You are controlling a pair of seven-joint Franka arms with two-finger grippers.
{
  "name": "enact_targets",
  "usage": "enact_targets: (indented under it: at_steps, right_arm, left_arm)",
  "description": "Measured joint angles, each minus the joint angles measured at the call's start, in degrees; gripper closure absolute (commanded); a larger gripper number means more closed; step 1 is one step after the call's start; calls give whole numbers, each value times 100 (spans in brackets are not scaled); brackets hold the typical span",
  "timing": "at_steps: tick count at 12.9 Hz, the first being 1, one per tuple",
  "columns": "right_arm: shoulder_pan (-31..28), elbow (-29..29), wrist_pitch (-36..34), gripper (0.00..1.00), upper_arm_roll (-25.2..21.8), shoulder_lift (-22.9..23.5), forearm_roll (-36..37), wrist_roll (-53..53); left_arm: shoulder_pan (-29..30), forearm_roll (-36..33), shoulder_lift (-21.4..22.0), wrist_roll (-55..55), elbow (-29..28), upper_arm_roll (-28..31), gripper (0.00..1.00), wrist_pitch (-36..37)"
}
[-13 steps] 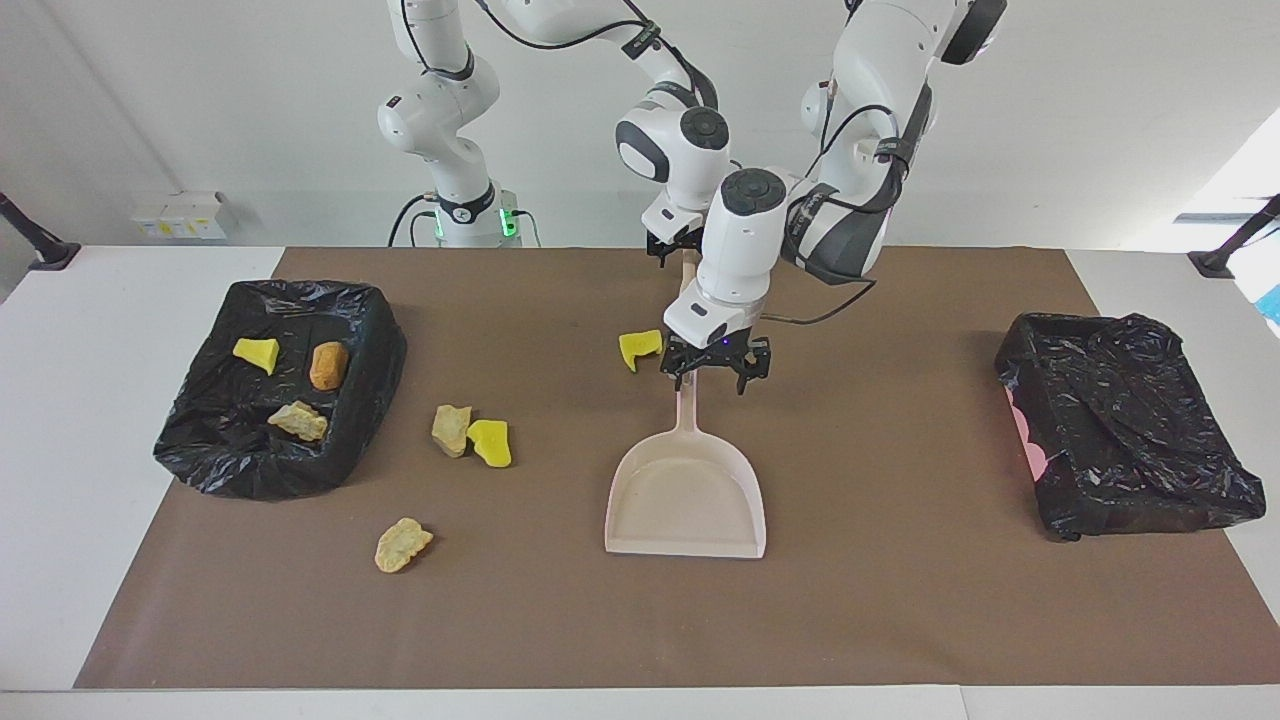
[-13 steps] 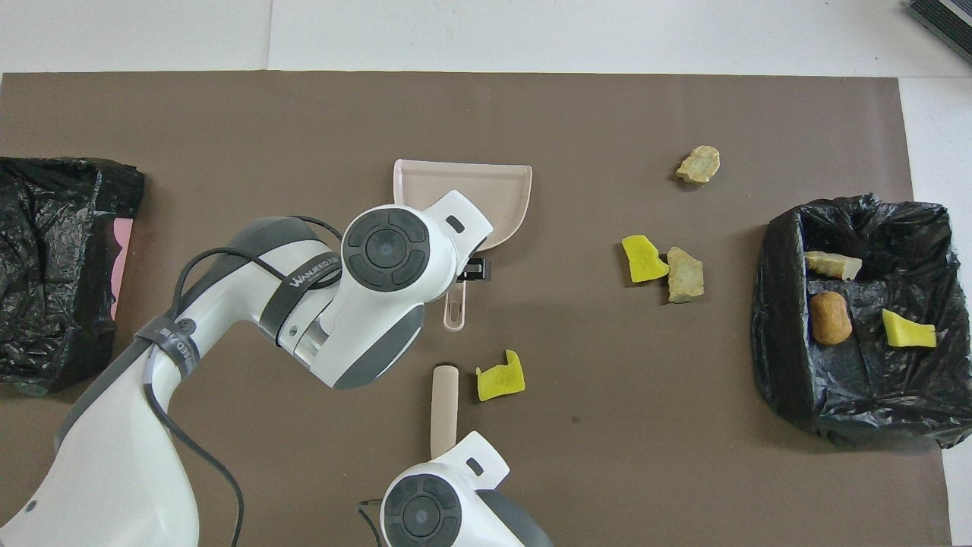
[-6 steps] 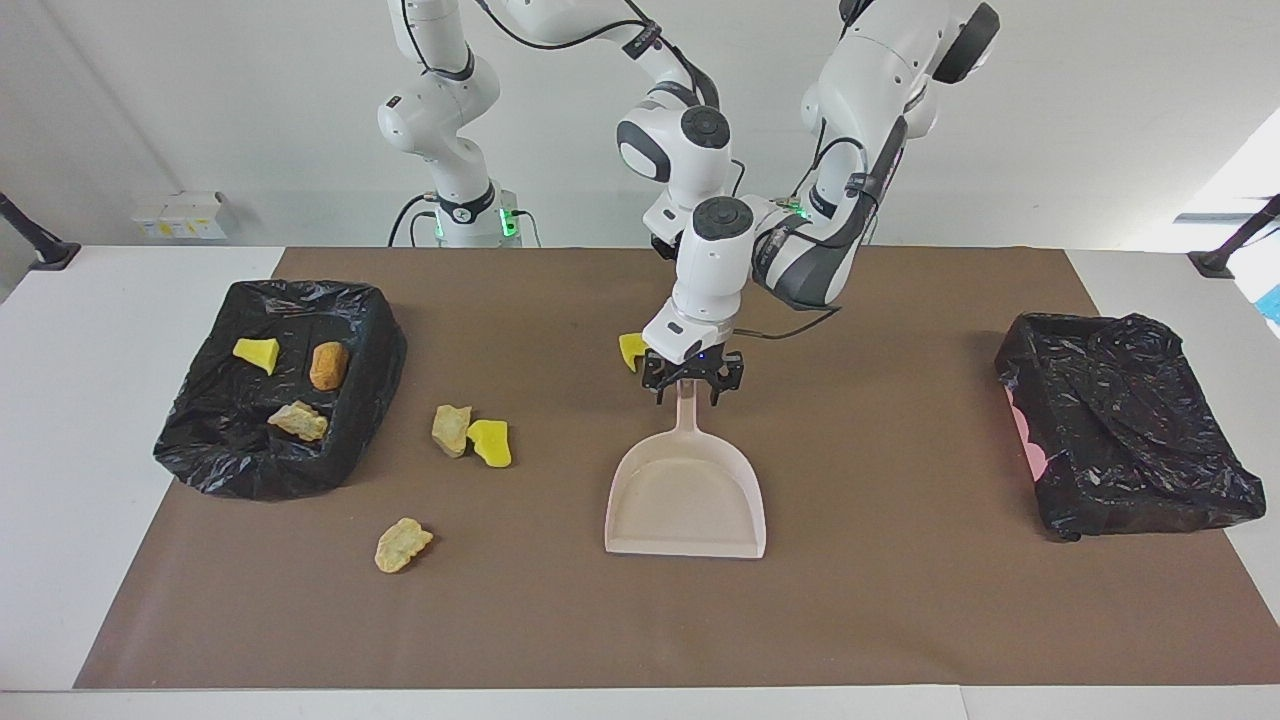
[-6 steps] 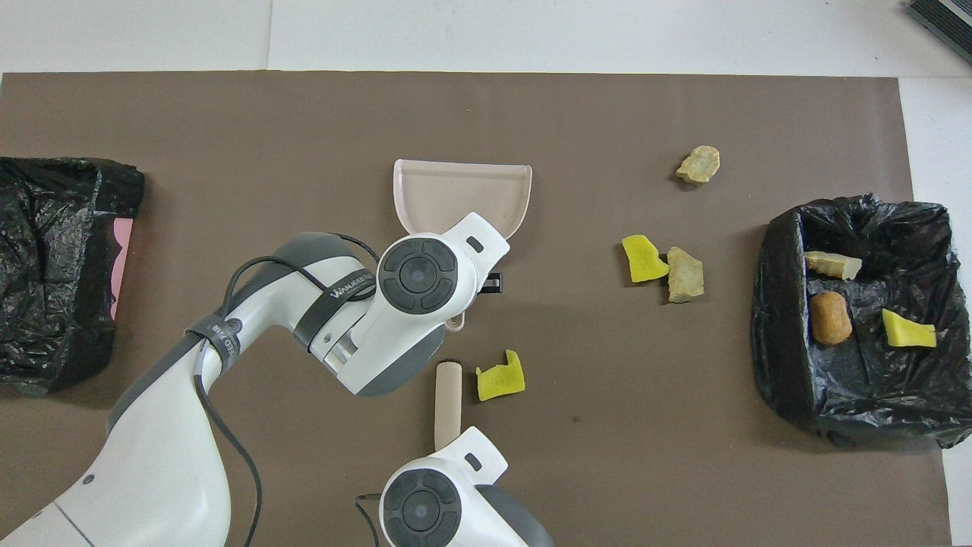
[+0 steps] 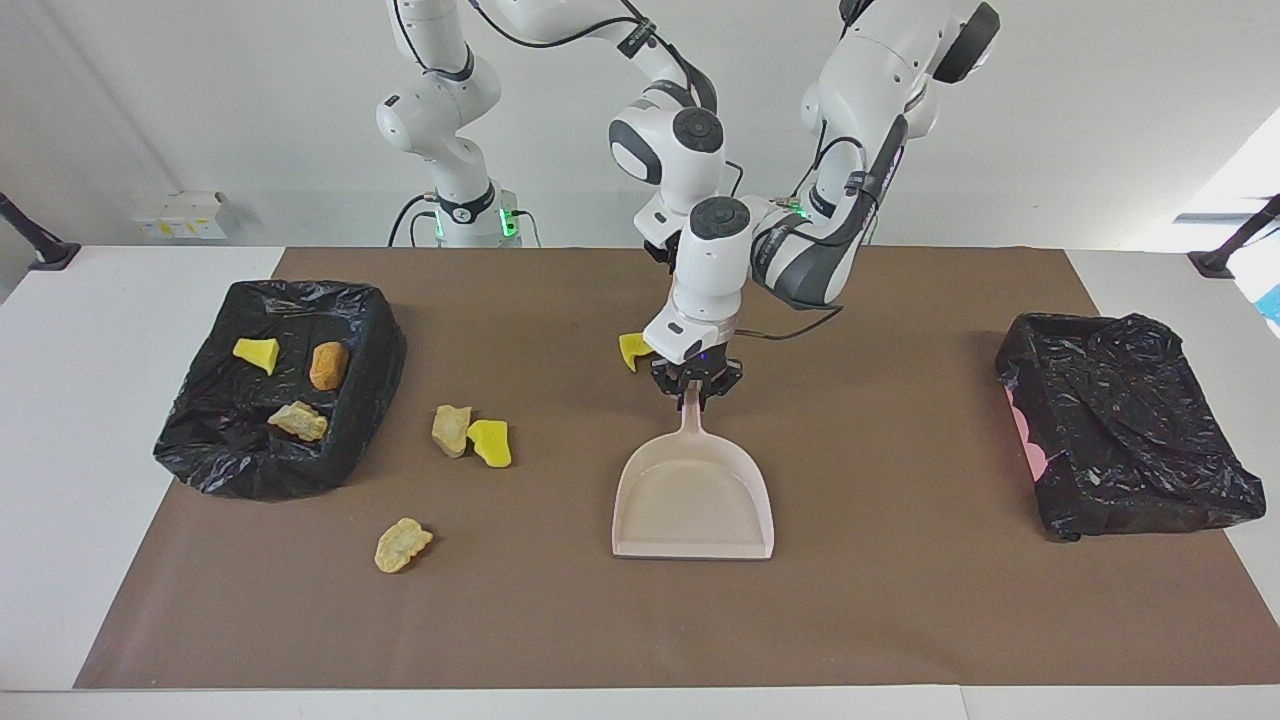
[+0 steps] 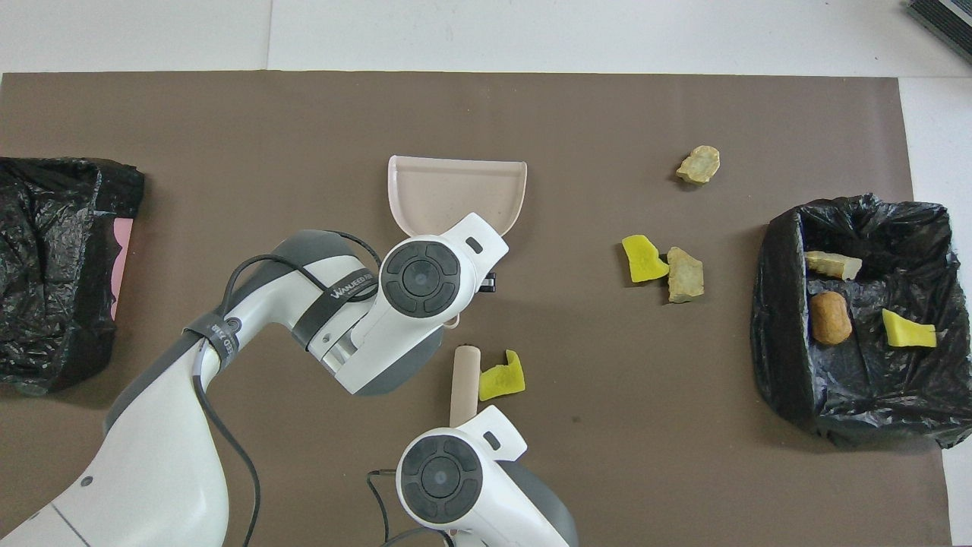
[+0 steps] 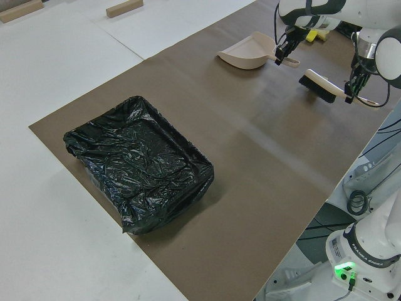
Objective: Sweep and dump trash in bin
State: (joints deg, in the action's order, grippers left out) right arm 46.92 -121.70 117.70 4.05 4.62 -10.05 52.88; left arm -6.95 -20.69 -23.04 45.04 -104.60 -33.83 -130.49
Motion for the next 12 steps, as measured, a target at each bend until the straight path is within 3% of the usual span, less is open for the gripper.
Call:
enact_targets:
  at_steps: [3, 6, 9, 12]
  right_arm:
    - [-499, 12, -799, 100, -11, -433, 14, -299]
    - [-1192, 7, -1117, 100, -31, -627, 150, -908]
    - [-1845, 7, -1118, 100, -46, -583, 749, -1497]
    - [-2528, 106, -1116, 100, -57, -402, 1269, -2215]
  left_arm:
    - [70, -33, 290, -828, 29, 4, 100, 450]
    - [195, 113, 749, -2062, 37, 21, 100, 1265]
    - [485, 761, 1214, -4204, 34, 114, 100, 2107]
    - [604, 1269, 1686, -6539, -3, 764, 100, 2733]
